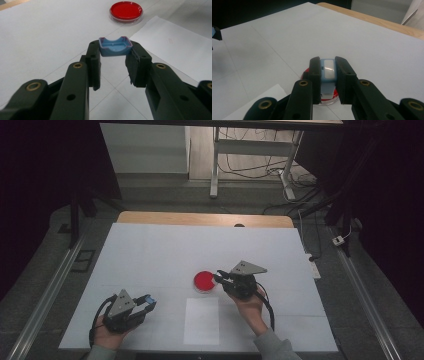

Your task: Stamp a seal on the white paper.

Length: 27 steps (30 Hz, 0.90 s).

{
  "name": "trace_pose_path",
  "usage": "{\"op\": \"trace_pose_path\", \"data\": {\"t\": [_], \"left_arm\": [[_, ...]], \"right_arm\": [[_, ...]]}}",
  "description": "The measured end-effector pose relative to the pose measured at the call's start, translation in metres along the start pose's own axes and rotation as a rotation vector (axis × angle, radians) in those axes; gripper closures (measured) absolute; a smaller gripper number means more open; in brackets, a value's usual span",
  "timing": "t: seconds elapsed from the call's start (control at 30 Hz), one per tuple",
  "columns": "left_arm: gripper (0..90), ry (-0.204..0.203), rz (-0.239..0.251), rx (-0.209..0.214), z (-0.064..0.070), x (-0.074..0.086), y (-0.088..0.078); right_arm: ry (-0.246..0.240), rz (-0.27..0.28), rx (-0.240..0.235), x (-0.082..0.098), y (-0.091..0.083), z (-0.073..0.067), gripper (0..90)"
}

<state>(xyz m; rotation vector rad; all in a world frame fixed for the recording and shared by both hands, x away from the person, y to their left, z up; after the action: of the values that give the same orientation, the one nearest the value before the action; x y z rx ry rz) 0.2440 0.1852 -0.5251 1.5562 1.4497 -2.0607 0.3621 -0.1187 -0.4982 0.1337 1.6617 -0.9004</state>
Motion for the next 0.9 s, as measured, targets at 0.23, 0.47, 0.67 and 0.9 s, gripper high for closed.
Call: {"op": "trace_pose_path", "data": {"t": [0.23, 0.47, 0.67, 0.9], "left_arm": [[65.3, 0.000, -0.002, 0.000, 0.000, 0.000, 0.000], [65.4, -0.001, -0.002, 0.000, 0.000, 0.000, 0.000], [65.4, -0.001, -0.002, -0.001, 0.000, 0.000, 0.001], [65.4, 0.000, -0.002, 0.000, 0.000, 0.000, 0.001]], "right_arm": [[0.000, 0.002, -0.005, 0.001, -0.004, 0.000, 75.9], [-0.001, 0.004, -0.011, 0.002, -0.009, -0.001, 75.9], [0.005, 0.009, -0.015, 0.003, -0.015, -0.001, 75.9], [0.002, 0.009, -0.022, 0.004, -0.021, -0.002, 75.9]]}}
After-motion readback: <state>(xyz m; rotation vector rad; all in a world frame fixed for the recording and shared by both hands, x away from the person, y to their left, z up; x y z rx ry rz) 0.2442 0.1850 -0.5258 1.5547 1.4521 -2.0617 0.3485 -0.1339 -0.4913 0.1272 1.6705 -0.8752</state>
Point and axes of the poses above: each handheld gripper's, and its own axes: y roughly forward along the jaws, x roughly out of its underside, z roughly to its right, the point moved 4 cm from there along y, roughly forward along the jaws, and after that the axes turned 2 degrees about -z, right-handed, at the moved point
